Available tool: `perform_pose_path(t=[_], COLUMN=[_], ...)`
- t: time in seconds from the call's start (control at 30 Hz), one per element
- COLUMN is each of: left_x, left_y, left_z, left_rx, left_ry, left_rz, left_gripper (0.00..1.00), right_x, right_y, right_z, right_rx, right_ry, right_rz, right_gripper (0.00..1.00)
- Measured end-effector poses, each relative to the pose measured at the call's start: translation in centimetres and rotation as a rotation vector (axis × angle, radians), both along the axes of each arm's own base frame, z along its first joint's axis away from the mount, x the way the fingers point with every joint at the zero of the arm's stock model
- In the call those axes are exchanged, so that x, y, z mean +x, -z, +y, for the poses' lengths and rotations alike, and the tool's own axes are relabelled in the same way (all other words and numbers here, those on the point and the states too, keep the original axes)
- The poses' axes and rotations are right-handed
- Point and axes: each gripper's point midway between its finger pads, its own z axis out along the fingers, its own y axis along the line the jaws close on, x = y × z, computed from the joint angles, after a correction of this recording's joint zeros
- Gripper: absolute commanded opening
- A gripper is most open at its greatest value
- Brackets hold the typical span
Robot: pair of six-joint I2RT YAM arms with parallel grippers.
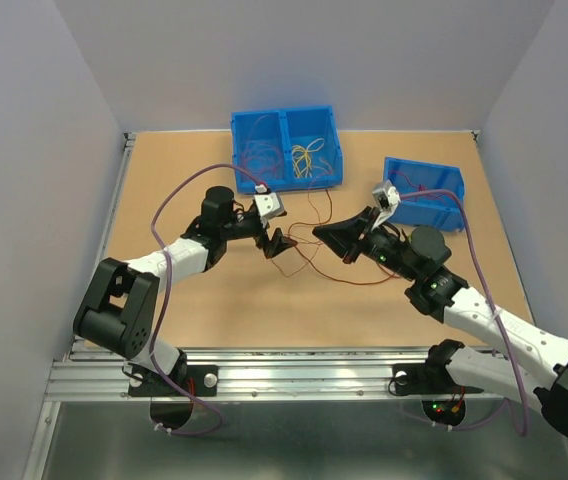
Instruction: Untangle the cables
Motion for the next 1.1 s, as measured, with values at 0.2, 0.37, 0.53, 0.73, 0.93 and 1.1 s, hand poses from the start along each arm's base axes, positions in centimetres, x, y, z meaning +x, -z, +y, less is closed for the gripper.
perform_pose_path(t=[0.2,0.37,0.53,0.73,0.93,1.1], left_x=[-0.3,0.1,0.7,0.6,0.1,-0.3], left_y=[-0.2,-0.8,-1.6,-1.7,-2.4,-2.5], left_z=[0.1,1.0,1.6,1.6,1.6,1.5], left_rx=[-0.012,-0.033,-0.043,-0.025,-0.014,-0.011], left_ry=[0.023,0.030,0.032,0.042,0.059,0.081], left_rz=[0.013,0.031,0.030,0.054,0.046,0.049], left_gripper=[0.84,0.30,0.00,0.00,0.00,0.00], right_x=[1.7,4.1,5.2,6.4,9.0,9.6], right_y=[1.7,7.0,11.6,11.7,14.6,17.3], right_z=[0.2,1.3,1.7,0.9,1.4,1.4], right_rx=[-0.015,-0.090,-0.161,-0.156,-0.235,-0.335], right_ry=[0.060,0.113,0.144,0.229,0.314,0.325], right_rz=[0.063,0.203,0.318,0.329,0.400,0.428], right_gripper=[0.01,0.01,0.01,0.04,0.33,0.82])
